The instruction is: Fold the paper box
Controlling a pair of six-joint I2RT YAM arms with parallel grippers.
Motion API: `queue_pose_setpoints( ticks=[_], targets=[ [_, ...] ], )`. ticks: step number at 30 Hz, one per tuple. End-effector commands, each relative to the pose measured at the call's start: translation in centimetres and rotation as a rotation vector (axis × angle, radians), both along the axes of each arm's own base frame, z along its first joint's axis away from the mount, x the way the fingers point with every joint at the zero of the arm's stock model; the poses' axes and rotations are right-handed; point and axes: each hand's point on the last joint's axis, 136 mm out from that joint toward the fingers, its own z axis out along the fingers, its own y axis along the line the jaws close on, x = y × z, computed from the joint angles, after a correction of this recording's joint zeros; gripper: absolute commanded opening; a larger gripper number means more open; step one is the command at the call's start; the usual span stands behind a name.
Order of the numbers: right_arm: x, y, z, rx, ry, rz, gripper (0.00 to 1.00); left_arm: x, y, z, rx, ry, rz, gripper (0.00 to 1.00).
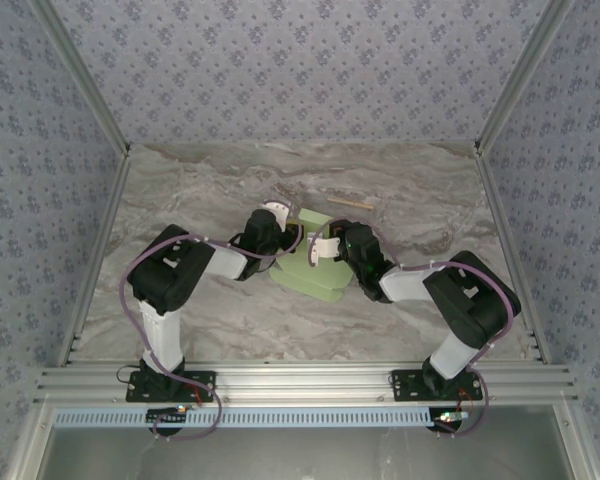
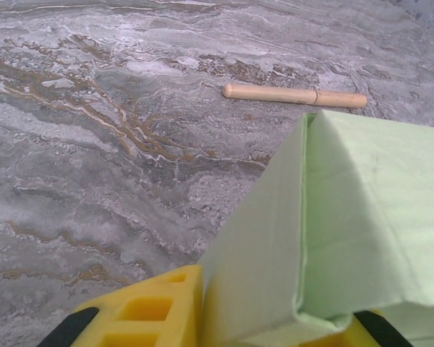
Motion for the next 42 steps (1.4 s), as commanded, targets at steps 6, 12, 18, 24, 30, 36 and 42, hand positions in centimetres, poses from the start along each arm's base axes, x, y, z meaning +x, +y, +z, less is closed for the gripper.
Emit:
queue_pose_setpoints(
  ticks=[6,12,18,24,30,36,42],
  targets=[
    [-0.8,0.3,-1.3,-0.017,0.063,0.026,0.0,1.5,2.3,1.8,0.004,-0.024,0.143,0.16],
    [-0.9,0.6,-1.1,0.016,0.072,0.025,0.2,1.1,2.6,2.2,0.038,-0.035,0.155,0.14],
    [-1.4,1.0,0.1,0.097,0.102,0.024,0.38,0.7,3.4,2.4,0.06,-0.041,0.191,0.13],
    [-3.1,2.1,2.4,0.253,0.157,0.029,0.54,0.5,5.2,2.6,0.092,-0.038,0.272,0.12],
    [-4.6,1.9,4.7,0.49,0.284,-0.053,0.66,0.1,6.6,3.1,0.117,-0.053,0.32,0.12],
    [-6.4,1.0,7.4,0.699,0.432,-0.12,0.7,0.1,7.2,3.5,0.156,-0.073,0.334,0.12],
    [-6.0,-1.9,9.9,0.994,0.582,-0.264,0.73,-0.1,7.3,3.5,0.168,-0.067,0.335,0.12]
  ],
)
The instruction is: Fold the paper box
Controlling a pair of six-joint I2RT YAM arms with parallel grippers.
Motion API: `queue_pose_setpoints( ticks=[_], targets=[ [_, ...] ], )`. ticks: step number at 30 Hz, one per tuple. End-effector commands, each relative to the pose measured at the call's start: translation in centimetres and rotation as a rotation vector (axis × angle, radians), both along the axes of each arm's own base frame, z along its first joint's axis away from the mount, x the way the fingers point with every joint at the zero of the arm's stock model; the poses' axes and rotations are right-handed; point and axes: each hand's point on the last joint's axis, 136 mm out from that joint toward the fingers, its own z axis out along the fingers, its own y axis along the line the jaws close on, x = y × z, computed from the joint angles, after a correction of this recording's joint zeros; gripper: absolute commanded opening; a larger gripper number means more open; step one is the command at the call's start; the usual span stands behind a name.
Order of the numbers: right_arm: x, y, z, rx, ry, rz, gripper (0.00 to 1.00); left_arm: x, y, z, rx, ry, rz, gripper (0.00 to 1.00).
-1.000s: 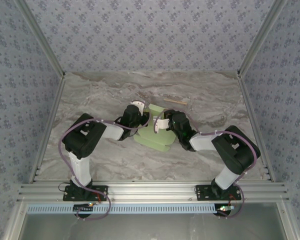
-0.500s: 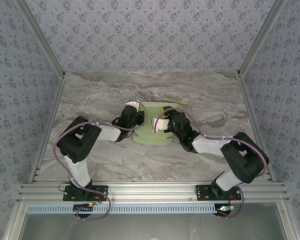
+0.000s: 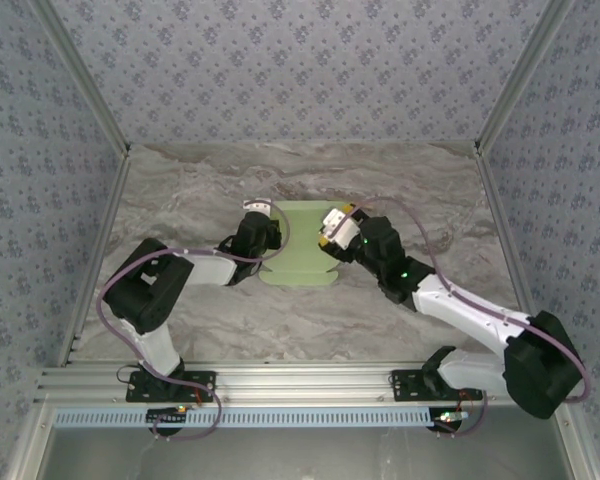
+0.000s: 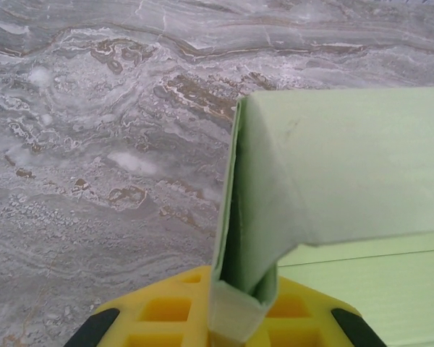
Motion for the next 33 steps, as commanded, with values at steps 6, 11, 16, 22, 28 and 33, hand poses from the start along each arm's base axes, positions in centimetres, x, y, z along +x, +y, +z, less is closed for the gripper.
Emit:
queue_pose_setpoints(
  ticks=[6,11,16,22,28,33],
  targets=[
    [1.5,-3.0,1.4,0.422,0.425,-0.251,0.74,-0.1,0.5,1.6,0.018,-0.033,0.019,0.12],
    [2.5,-0.8,1.0,0.443,0.594,-0.256,0.73,-0.3,0.5,1.8,0.029,-0.038,0.015,0.12],
    [4.0,1.3,0.3,0.478,0.696,-0.242,0.73,-0.3,0.4,1.9,0.03,-0.039,0.014,0.12],
    [5.8,2.6,-0.6,0.483,0.74,-0.247,0.73,-0.4,0.3,1.9,0.034,-0.043,0.008,0.12],
    [7.2,2.1,-2.4,0.482,0.773,-0.295,0.72,-0.5,0.3,2.0,0.034,-0.048,0.006,0.13],
    [7.5,2.1,-3.7,0.478,0.798,-0.313,0.73,-0.4,0.2,2.0,0.031,-0.05,0.006,0.13]
  ],
)
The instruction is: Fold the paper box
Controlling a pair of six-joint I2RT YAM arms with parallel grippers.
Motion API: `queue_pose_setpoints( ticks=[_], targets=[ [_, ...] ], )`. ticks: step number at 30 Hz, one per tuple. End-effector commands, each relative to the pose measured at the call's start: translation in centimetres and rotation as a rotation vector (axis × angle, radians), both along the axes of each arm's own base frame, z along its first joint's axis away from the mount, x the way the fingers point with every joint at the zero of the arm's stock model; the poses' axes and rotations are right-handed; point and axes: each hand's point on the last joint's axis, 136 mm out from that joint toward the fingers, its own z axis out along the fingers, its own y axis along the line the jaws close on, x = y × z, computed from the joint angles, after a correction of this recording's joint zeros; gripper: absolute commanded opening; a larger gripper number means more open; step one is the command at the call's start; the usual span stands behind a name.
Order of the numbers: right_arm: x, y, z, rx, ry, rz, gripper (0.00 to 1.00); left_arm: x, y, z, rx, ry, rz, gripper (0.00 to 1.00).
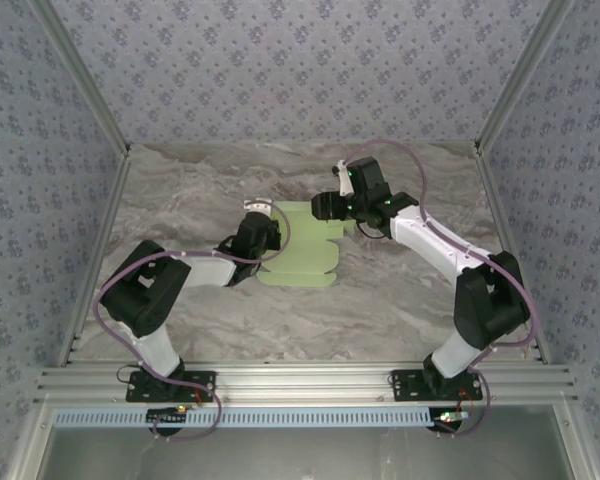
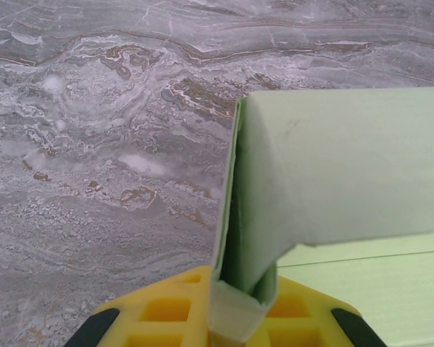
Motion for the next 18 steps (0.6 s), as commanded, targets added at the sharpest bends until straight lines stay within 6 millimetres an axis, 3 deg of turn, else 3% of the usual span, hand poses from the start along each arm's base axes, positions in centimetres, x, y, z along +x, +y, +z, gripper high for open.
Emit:
queue_pose_setpoints(
  ticks=[1,7,18],
  targets=[
    [0.1,0.4,-0.4,0.023,0.04,-0.004,0.73,-0.1,-0.1,1.6,-0.007,-0.04,0.0,0.13],
    [-0.2,1.3,-1.8,0.06,0.081,0.0,0.72,-0.1,-0.2,1.5,-0.006,-0.039,-0.004,0.13],
    [0.1,3.9,-2.4,0.23,0.134,-0.017,0.66,-0.2,-0.5,1.5,-0.003,-0.039,-0.012,0.13]
  ],
)
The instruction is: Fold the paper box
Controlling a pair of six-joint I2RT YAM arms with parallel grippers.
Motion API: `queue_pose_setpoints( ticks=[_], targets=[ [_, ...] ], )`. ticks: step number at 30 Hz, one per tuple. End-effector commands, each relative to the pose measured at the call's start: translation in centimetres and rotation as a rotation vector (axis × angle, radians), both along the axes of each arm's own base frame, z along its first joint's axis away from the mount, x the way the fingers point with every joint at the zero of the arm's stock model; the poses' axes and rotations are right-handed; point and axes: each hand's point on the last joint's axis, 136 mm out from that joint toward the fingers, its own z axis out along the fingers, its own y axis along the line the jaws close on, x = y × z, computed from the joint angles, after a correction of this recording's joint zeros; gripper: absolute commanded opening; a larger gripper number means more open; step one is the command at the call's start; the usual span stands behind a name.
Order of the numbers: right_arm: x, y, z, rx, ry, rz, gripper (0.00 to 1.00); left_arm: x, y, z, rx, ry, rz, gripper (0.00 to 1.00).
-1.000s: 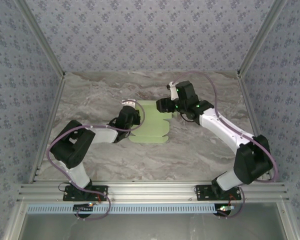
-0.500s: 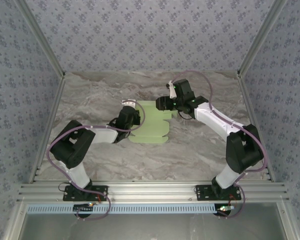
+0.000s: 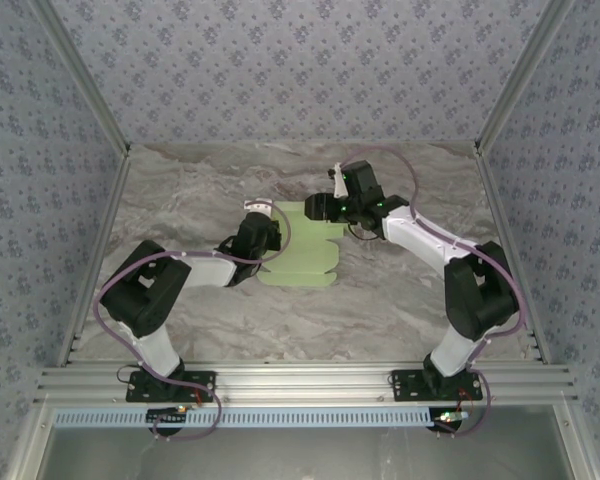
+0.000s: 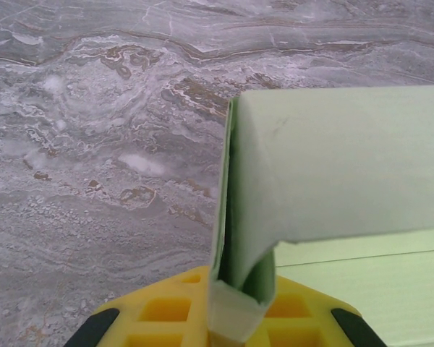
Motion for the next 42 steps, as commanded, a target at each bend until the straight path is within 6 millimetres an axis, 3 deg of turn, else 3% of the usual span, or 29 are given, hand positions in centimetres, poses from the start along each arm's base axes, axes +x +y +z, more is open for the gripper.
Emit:
queue_pose_setpoints(
  ticks=[1,2,18,23,26,31,37,42],
  targets=[
    [0.2,1.4,-0.2,0.097,0.035,-0.015,0.66,-0.1,-0.4,1.5,-0.009,-0.037,-0.016,0.13],
    [-0.4,1.2,-1.4,0.098,0.06,-0.023,0.65,-0.1,-0.5,1.5,-0.009,-0.038,-0.019,0.13],
    [0.6,1.3,-0.4,0.335,0.083,-0.218,0.34,-0.3,-0.7,1.4,-0.003,-0.035,-0.025,0.13],
    [0.7,0.8,-0.5,0.324,0.083,-0.245,0.31,-0.2,-0.7,1.4,-0.002,-0.036,-0.023,0.13],
    [0.6,0.2,-0.9,0.284,0.083,-0.25,0.33,-0.2,-0.5,1.5,-0.001,-0.037,-0.016,0.13],
    [-0.6,-1.7,-1.0,0.161,0.052,-0.247,0.53,-0.2,-0.1,1.6,0.012,-0.04,0.001,0.13],
    [-3.1,-4.0,-1.3,0.037,0.01,-0.237,0.64,-0.3,0.2,1.9,0.017,-0.042,0.011,0.13],
    [-5.5,-4.9,-3.0,-0.049,-0.001,-0.218,0.69,-0.3,0.4,2.2,0.014,-0.044,0.015,0.13]
  ],
)
